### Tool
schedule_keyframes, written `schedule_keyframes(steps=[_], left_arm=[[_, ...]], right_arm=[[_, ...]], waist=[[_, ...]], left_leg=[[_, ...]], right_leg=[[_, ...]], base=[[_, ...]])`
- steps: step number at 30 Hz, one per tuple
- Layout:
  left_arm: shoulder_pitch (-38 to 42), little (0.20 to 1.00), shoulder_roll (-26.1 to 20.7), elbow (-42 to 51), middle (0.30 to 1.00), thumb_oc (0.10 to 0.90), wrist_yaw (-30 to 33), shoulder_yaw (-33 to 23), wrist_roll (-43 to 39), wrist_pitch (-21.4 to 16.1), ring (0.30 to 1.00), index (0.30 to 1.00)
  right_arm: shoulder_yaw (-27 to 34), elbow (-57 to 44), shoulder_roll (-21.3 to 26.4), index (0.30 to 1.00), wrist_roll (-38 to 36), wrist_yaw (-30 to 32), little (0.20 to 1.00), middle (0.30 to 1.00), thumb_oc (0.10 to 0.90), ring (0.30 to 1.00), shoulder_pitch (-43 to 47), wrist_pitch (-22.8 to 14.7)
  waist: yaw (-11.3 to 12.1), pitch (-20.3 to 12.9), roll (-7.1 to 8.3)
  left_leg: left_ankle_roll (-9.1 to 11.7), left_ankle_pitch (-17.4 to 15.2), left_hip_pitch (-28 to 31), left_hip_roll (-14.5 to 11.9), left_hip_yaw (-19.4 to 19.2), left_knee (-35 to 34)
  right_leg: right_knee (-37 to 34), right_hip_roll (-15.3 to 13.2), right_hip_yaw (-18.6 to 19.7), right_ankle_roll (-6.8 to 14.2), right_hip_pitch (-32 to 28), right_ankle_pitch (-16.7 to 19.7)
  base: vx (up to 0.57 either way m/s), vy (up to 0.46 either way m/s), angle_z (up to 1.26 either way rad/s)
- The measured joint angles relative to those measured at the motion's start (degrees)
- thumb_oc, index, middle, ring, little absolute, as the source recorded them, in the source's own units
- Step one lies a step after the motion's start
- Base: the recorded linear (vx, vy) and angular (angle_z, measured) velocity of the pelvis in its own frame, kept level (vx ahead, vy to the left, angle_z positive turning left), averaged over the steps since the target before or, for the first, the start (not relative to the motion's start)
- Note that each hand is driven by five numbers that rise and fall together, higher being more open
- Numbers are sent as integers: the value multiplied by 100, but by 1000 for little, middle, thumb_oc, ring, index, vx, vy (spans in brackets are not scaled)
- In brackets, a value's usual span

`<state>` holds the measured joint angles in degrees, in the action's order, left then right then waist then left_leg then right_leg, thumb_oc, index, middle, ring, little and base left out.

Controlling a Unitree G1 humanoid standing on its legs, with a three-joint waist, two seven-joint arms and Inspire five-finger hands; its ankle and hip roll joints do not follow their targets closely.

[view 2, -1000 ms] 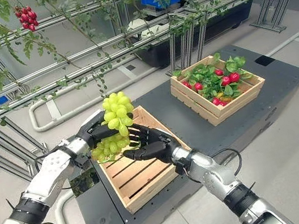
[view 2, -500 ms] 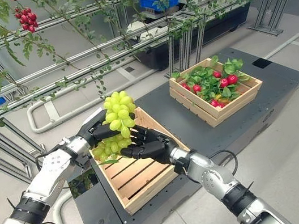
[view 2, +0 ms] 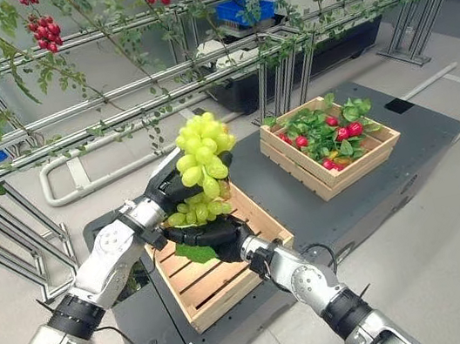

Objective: Pick up the fruits from the basket on one side to the basket on the other side

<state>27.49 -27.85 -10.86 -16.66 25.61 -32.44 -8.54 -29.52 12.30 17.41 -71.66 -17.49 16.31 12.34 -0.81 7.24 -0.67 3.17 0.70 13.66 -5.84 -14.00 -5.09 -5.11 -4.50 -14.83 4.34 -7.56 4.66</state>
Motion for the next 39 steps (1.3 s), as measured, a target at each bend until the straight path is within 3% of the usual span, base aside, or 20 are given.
schedule_keyframes(steps=[10, 18, 31, 39], left_arm=[[58, 300, 146, 5, 300, 400, 0, -2, -133, -3, 300, 300], [221, 300, 224, -81, 300, 400, 64, 2, -99, -11, 300, 300], [216, 300, 230, -816, 300, 400, 46, -24, 136, -244, 300, 300], [208, 300, 227, -1059, 300, 400, -165, -25, 239, -295, 300, 300]], right_arm=[[-48, 55, -12, 900, -308, 0, 900, 900, 800, 900, -1, -41], [-52, 55, -15, 900, -290, 2, 900, 900, 800, 900, -4, -425], [19, 47, 125, 900, 427, 120, 900, 900, 800, 900, -43, -840], [29, 48, 184, 900, 598, 118, 900, 900, 800, 900, -86, -854]], waist=[[3, -1, 0], [-12, -4, -5], [-72, -57, -90], [-89, -56, -91]], left_leg=[[0, 0, -2, 3, 1, 0], [0, 0, 0, 9, -5, 0], [0, 0, 1, 2, -24, 0], [-1, -1, -8, 3, -39, 0]], right_leg=[[0, 1, 5, 0, 1, 0], [1, 6, 16, 0, 4, 0], [0, 13, 42, -1, 12, 0], [1, 15, 52, -1, 30, 0]], base=[[0, 0, 0], [0, 0, 0], [0, 0, 0], [0, 0, 0]])
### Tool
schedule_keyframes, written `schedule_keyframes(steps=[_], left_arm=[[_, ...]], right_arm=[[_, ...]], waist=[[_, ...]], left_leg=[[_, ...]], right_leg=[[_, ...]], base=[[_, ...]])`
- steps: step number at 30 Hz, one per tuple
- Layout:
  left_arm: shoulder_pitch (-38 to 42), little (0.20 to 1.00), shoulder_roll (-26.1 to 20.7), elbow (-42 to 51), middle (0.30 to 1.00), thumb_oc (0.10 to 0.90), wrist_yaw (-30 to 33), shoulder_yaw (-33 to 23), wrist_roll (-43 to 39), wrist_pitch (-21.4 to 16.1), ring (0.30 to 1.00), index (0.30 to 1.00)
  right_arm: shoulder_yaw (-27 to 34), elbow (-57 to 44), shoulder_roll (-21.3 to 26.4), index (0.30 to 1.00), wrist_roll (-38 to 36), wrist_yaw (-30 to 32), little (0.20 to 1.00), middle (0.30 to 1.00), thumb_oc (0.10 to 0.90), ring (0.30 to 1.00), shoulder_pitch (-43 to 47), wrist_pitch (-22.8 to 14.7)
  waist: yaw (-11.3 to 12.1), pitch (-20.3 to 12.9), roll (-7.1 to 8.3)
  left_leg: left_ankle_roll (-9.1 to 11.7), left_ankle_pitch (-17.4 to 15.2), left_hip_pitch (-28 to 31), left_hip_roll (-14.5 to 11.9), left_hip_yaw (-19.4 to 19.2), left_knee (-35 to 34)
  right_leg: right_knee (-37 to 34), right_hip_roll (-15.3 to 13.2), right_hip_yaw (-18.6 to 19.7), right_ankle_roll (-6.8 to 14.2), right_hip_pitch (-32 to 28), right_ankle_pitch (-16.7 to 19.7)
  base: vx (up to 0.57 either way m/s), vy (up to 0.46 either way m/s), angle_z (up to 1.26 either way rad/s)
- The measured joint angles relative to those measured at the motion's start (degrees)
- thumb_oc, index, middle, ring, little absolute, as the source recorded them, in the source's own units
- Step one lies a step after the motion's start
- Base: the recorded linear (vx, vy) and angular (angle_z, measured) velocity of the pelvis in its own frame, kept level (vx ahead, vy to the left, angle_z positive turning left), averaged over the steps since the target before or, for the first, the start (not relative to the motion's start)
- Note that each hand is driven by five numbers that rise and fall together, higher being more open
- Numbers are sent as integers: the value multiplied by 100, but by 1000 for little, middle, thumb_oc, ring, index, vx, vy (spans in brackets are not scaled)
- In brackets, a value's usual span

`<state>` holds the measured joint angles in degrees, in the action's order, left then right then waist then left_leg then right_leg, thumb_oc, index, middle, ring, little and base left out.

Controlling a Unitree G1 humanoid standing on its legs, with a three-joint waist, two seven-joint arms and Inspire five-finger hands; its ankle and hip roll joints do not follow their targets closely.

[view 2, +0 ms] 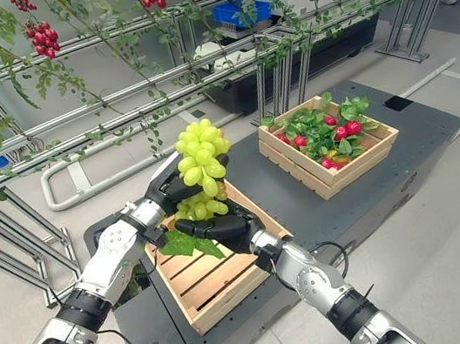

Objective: Pick up the fruits from the basket on one side to the basket on the other side

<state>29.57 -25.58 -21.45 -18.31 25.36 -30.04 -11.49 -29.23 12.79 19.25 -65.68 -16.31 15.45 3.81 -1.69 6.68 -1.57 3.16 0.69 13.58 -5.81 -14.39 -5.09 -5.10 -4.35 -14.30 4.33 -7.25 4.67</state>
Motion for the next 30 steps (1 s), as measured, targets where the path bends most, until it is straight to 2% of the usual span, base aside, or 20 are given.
schedule_keyframes(steps=[13, 14, 15, 16, 23, 29, 30], left_arm=[[-4, 300, 55, -4, 300, 400, 9, 0, -3, -152, 300, 300], [-4, 300, 67, -2, 300, 400, 21, 0, -3, -152, 300, 300], [-4, 300, 81, 1, 300, 400, 40, 0, -3, -152, 300, 300], [-4, 300, 112, 8, 300, 400, 67, -4, -3, -153, 300, 300], [1, 300, 201, 297, 300, 400, 150, -181, -6, -202, 300, 300], [0, 300, 319, 463, 300, 400, 75, -111, -7, -206, 300, 300], [1, 387, 336, 464, 387, 458, 62, -108, -5, -243, 387, 387]], right_arm=[[11, -1, -41, 900, -252, -73, 900, 900, 800, 900, -8, -10], [11, -1, -45, 811, -256, -73, 811, 811, 740, 811, -8, -13], [11, -1, -50, 660, -268, -73, 660, 660, 640, 660, -8, -23], [11, 0, -61, 300, -328, -73, 300, 300, 400, 300, -9, -33], [19, 30, -186, 300, -510, -72, 300, 300, 400, 300, -67, -62], [101, 129, -201, 300, -510, 11, 300, 300, 400, 300, -113, -63], [101, 152, -202, 300, -511, 11, 300, 300, 400, 300, -116, -63]], waist=[[13, 0, 0], [17, 0, 0], [22, 0, 0], [29, 0, 0], [29, 0, 0], [64, 0, -1], [64, 0, -1]], left_leg=[[0, 0, -7, -7, 14, 0], [0, 0, -7, -8, 15, 0], [0, 0, -7, -10, 16, 0], [0, 0, -8, -10, 18, 0], [0, 0, -6, -6, 16, 0], [0, 0, -5, 3, 16, 0], [0, 0, -6, 2, 16, 0]], right_leg=[[-1, -2, -4, 0, 2, 0], [-1, -3, -5, 0, 1, 0], [-1, -3, -6, 0, 1, 0], [-1, -3, -7, 0, 1, 0], [-1, -3, -5, 0, 0, 0], [-1, -1, -3, 0, 0, 0], [-1, -1, -2, 0, 0, 0]], base=[[0, 0, 0], [0, 0, 0], [0, 0, 0], [0, 0, 0], [4, 0, 0], [0, 0, 0], [0, 0, 0]])
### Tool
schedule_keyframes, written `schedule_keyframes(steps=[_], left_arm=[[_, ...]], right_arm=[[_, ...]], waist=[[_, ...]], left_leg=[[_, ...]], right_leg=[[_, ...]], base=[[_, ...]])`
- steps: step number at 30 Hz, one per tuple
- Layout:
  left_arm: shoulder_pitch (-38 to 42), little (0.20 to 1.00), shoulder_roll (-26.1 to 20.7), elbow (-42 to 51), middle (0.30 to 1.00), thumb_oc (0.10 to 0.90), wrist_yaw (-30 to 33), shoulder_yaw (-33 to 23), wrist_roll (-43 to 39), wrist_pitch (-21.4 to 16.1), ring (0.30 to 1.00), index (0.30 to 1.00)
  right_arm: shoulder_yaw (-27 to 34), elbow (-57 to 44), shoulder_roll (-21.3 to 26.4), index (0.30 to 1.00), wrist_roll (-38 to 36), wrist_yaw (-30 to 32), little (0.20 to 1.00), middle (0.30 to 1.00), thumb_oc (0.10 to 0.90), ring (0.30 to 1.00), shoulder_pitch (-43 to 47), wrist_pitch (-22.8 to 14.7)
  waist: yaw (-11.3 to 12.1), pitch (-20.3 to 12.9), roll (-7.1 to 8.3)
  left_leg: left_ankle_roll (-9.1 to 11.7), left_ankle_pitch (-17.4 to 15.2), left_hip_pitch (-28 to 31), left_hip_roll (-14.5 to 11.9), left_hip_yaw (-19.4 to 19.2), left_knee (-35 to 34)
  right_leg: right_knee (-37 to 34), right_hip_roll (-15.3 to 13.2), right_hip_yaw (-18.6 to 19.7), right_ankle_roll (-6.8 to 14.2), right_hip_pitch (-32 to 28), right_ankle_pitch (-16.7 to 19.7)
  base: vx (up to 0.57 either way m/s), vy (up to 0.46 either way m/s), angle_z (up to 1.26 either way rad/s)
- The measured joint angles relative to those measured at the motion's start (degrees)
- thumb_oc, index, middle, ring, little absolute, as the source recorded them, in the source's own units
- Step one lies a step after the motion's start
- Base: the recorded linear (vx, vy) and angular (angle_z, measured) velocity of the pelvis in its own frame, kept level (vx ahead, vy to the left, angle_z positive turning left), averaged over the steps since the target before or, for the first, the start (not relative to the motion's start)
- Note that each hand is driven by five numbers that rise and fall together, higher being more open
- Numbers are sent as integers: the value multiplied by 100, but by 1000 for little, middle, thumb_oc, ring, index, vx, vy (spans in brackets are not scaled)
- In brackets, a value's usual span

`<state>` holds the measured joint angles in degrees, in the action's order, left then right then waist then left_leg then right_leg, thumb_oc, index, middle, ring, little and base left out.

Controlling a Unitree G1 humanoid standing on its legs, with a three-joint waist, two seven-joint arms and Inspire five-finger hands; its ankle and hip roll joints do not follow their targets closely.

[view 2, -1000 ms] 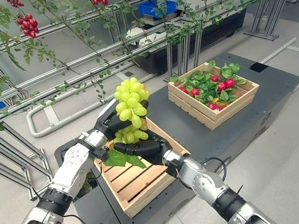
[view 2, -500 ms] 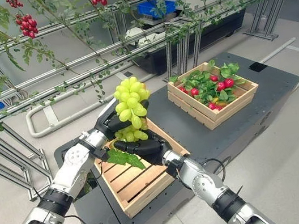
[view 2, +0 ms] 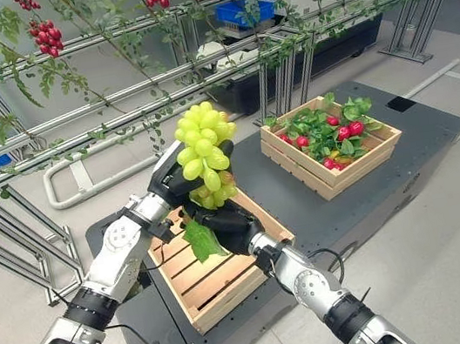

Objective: Pick up the fruits from the basket on one side to the basket on the other side

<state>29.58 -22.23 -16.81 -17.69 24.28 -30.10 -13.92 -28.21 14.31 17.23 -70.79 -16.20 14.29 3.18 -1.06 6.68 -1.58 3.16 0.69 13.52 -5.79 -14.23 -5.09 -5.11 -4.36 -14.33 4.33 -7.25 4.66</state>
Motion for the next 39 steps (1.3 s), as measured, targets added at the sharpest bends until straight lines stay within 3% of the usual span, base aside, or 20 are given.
schedule_keyframes(steps=[1, 2, 22, 28, 39], left_arm=[[0, 561, 33, 12, 561, 574, -14, 6, -3, -38, 561, 561], [0, 900, 102, 4, 900, 800, -7, 5, 1, -53, 900, 900], [-20, 900, 435, -163, 900, 800, 593, -1, 4, -212, 900, 900], [-415, 900, 327, -1158, 900, 800, 1360, -724, 10, -128, 900, 900], [-899, 900, 135, -1504, 900, 800, 1827, -1227, -35, -134, 900, 900]], right_arm=[[19, 7, -2, 300, -2, 10, 300, 300, 400, 300, -19, 0], [48, 9, -4, 300, -10, 9, 300, 300, 400, 300, -23, -2], [75, 24, 1, 300, -92, 221, 300, 300, 400, 300, -31, -72], [274, -336, -20, 300, -58, 113, 300, 300, 400, 300, -29, -346], [541, -353, -132, 300, -58, 98, 300, 300, 400, 300, -26, -406]], waist=[[-2, 0, 0], [0, 0, 0], [23, -4, -10], [-101, -11, -31], [22, -11, -29]], left_leg=[[0, 0, 0, 0, 0, 0], [0, 0, 0, 2, 0, 0], [0, 0, 2, -8, -3, 0], [0, 0, 5, -28, -14, 0], [-1, 0, -4, -22, -6, 0]], right_leg=[[0, 0, 0, 0, 0, 0], [0, 0, 0, 0, 0, 0], [0, 16, 3, 0, 0, 0], [-2, 8, 10, -1, 5, 0], [-2, 1, 2, 0, 11, 0]], base=[[0, 0, 0], [0, 0, 0], [0, 0, 0], [0, 0, 0], [0, 0, 0]])
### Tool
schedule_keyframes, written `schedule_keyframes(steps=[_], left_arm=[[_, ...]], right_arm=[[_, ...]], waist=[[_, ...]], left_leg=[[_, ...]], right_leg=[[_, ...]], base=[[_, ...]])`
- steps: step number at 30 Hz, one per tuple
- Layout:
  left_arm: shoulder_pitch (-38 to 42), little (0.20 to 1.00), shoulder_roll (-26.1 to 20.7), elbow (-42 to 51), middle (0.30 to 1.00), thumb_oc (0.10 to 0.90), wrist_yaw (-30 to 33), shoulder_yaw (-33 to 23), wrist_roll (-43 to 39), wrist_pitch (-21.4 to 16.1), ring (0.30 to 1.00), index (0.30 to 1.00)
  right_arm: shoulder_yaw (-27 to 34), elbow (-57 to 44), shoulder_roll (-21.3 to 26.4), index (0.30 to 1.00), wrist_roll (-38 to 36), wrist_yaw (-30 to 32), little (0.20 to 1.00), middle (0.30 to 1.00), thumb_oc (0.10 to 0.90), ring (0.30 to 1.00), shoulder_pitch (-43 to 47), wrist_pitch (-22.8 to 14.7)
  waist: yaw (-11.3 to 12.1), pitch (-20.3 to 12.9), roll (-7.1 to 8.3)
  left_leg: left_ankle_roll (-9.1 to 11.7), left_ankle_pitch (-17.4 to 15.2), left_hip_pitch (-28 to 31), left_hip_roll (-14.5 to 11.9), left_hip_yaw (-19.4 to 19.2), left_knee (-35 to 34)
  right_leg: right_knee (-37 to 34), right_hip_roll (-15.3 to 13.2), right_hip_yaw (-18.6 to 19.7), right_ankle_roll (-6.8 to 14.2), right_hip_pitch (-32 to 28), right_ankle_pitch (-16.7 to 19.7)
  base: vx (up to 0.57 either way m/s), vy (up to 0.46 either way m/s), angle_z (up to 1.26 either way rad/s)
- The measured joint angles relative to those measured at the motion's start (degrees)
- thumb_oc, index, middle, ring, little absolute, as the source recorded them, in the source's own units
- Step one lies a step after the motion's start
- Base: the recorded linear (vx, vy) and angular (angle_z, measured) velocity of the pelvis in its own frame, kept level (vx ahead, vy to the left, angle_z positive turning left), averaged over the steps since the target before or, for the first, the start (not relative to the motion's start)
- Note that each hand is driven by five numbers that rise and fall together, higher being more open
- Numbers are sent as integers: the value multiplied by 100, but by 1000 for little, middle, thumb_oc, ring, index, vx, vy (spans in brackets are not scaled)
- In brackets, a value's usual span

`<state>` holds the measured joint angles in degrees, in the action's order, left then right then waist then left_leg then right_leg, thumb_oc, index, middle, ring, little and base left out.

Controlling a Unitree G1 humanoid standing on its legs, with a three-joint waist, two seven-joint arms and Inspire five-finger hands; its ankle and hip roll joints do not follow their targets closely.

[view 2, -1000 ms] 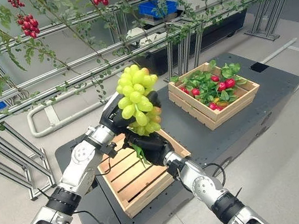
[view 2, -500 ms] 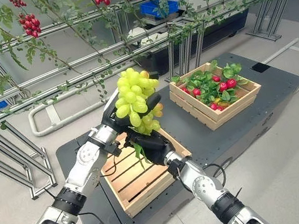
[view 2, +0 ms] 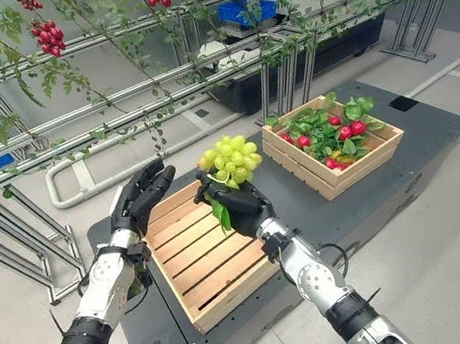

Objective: Pick up the fruits from the basket on one side to the basket on the other side

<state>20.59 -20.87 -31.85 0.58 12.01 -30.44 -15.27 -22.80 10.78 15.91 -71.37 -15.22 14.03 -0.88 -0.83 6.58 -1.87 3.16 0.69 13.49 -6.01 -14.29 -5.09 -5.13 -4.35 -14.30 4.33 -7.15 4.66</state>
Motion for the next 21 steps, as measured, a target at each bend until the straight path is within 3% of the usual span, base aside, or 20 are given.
schedule_keyframes(steps=[11, 17, 21], left_arm=[[-4, 900, 2, -85, 900, 800, -33, -138, -195, -7, 900, 900], [-195, 900, 56, -71, 900, 800, 27, -138, -164, -33, 900, 900], [-769, 900, 214, 205, 900, 800, 33, -175, -117, -28, 900, 900]], right_arm=[[6, 0, 14, 300, 85, -5, 300, 300, 400, 300, 0, 0], [33, -10, 116, 300, 742, -5, 300, 300, 400, 300, -16, -55], [465, -434, 192, 300, 1187, -1, 300, 300, 400, 300, -421, -56]], waist=[[4, 0, 1], [-23, 4, 12], [-14, 14, 39]], left_leg=[[0, 0, 2, -1, 0, 0], [0, 0, 4, -2, -8, -1], [-2, -3, -15, 0, -42, -2]], right_leg=[[0, 1, -2, 0, -3, 0], [0, 6, 3, 2, 0, -1], [-2, 13, 56, 2, 44, -2]], base=[[0, 0, 0], [0, 0, 0], [25, -29, -4]])
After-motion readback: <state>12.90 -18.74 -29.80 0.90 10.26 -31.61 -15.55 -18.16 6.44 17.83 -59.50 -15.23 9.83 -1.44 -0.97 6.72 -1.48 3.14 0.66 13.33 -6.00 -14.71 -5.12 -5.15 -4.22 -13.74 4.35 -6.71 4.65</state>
